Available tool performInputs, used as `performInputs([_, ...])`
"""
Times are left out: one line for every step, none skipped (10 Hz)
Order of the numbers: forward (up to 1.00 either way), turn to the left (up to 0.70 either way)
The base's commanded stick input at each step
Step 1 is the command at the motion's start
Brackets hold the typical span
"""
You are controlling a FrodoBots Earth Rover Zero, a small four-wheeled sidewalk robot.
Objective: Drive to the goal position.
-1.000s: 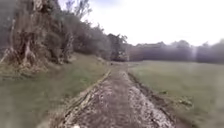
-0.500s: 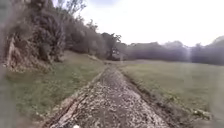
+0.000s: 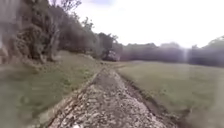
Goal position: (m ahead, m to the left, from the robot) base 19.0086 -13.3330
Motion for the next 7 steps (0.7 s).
performInputs([0.85, 0.0])
performInputs([0.85, 0.0])
performInputs([0.85, 0.0])
performInputs([0.85, 0.0])
performInputs([0.85, 0.0])
performInputs([0.85, 0.0])
performInputs([0.85, 0.0])
